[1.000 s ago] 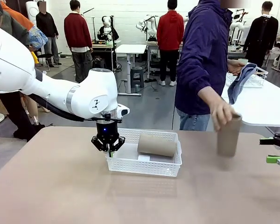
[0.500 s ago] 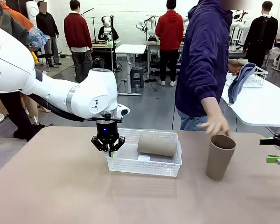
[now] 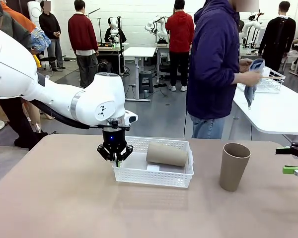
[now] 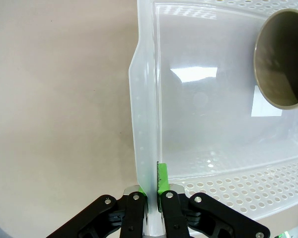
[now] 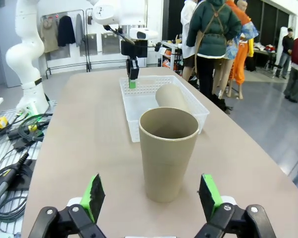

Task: Clean and organize the cups into the basket.
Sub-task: Pick up the Reusable plastic cup from the right side of the table and stack it inside the Organizing basket in the center of the table.

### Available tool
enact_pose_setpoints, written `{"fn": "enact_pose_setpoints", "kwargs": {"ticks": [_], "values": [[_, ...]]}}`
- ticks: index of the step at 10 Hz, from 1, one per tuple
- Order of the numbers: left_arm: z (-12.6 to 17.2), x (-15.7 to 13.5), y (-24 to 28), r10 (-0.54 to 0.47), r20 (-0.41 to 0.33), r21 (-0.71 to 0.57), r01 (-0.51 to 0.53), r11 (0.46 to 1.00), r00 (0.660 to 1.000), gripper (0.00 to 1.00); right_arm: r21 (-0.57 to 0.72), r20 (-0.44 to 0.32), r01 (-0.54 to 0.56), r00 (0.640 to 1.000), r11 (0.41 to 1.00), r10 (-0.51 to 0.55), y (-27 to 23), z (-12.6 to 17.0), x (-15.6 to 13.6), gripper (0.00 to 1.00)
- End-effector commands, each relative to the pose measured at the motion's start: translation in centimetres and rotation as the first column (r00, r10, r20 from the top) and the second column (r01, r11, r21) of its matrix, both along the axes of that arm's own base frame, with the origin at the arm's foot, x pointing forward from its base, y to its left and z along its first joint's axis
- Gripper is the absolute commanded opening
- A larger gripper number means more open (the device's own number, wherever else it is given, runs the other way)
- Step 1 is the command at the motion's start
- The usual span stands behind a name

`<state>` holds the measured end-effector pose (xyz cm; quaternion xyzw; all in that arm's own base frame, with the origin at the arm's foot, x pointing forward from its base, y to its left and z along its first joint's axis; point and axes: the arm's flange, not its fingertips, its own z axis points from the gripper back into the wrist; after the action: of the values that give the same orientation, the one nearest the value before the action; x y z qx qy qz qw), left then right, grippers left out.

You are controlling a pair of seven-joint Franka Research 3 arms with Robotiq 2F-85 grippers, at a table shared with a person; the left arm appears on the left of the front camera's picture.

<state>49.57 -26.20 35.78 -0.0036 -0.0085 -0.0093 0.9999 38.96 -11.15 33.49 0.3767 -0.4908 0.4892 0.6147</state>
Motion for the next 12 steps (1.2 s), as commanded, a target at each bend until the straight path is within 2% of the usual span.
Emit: {"fn": "enact_pose_setpoints", "kwargs": {"ticks": [1, 4, 9, 12], "values": [[0.2, 0.1, 0.0, -0.001, 0.005, -0.002, 0.001, 1.000, 1.000, 0.00, 0.001, -0.029, -0.031, 0.999, 1.000, 0.031, 1.2, -2.3, 1.2, 1.00], [0.2, 0.1, 0.0, -0.001, 0.005, -0.002, 0.001, 1.000, 1.000, 0.00, -0.015, -0.064, -0.083, 0.995, 0.996, 0.082, 2.6, -5.3, 2.6, 1.00], [0.2, 0.1, 0.0, -0.001, 0.005, -0.002, 0.001, 1.000, 1.000, 0.00, -0.068, -0.093, -0.090, 0.992, 0.994, 0.084, 4.3, -9.0, 4.2, 1.00], [0.2, 0.1, 0.0, -0.001, 0.005, -0.002, 0.001, 1.000, 1.000, 0.00, -0.057, -0.067, -0.130, 0.990, 0.990, 0.126, 4.6, -10.5, 5.7, 1.00]]}}
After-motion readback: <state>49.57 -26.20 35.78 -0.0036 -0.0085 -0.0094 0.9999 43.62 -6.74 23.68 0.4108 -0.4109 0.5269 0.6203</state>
